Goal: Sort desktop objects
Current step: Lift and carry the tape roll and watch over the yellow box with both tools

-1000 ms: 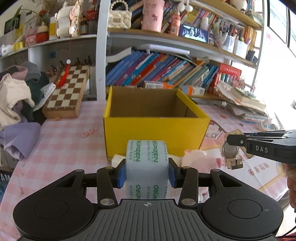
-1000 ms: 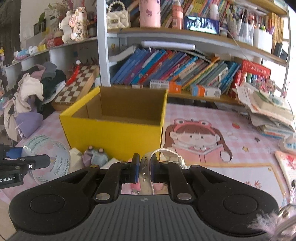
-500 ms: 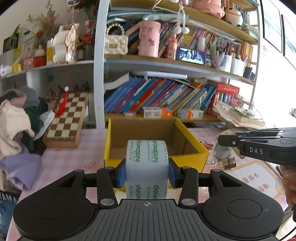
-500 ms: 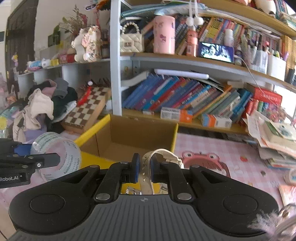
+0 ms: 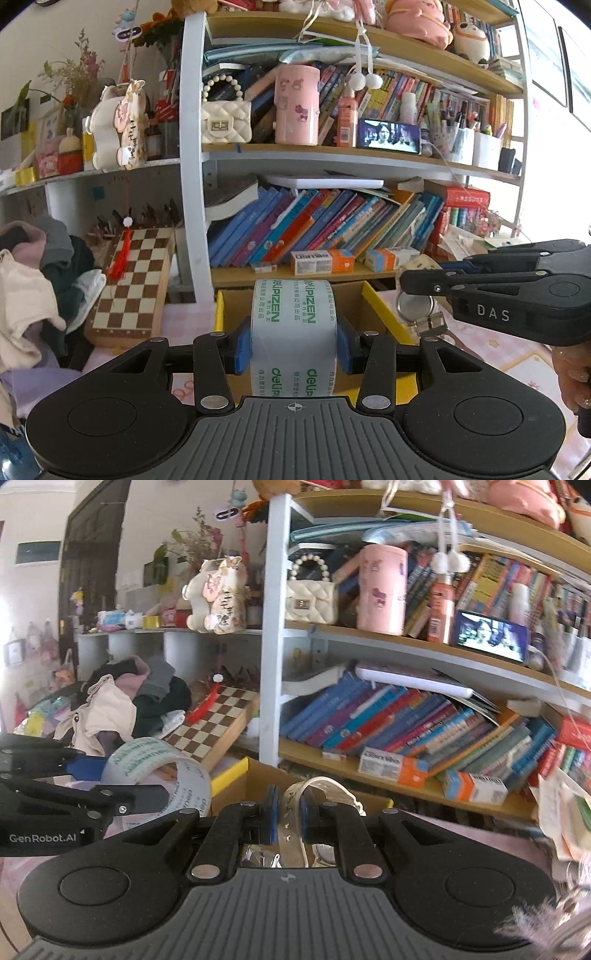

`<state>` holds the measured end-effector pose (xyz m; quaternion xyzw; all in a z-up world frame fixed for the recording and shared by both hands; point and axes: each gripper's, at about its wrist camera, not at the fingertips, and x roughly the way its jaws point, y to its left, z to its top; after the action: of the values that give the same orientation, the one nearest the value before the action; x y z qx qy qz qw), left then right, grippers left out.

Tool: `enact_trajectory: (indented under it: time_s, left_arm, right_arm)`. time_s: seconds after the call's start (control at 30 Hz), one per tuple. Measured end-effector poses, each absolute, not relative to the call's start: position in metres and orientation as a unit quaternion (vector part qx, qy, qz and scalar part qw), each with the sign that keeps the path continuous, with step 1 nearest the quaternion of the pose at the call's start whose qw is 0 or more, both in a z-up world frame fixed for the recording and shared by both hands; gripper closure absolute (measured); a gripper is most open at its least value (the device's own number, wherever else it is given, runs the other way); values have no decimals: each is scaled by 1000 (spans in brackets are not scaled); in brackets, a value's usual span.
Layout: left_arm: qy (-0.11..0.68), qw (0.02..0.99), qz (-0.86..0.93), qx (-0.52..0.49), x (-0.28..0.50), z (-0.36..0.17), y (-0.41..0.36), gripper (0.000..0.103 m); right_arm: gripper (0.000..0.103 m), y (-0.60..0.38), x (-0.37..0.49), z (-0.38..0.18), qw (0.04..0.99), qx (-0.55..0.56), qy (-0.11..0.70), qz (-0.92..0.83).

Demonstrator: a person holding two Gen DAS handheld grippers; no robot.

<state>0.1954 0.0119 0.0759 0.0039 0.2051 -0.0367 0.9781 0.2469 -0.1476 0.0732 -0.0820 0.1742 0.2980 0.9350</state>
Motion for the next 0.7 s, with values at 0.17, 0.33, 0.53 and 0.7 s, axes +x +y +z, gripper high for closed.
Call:
enact_trajectory:
  time_s: [0.17, 0.33, 0.53, 0.7]
  left_arm:
    - [214, 976, -28, 15, 222, 74, 11, 61]
    - [227, 973, -21, 23, 246, 69, 9, 61]
    - [251, 968, -14, 23, 269, 57, 11, 61]
    - [273, 961, -11, 27, 283, 45, 12, 61]
  right_arm:
    - [92, -137, 278, 68, 927, -96, 179, 316]
    - [92, -127, 305, 59, 919, -105, 187, 330]
    - [92, -118, 328, 44, 909, -118, 204, 343]
    - [92, -116, 343, 30, 902, -119, 223, 350]
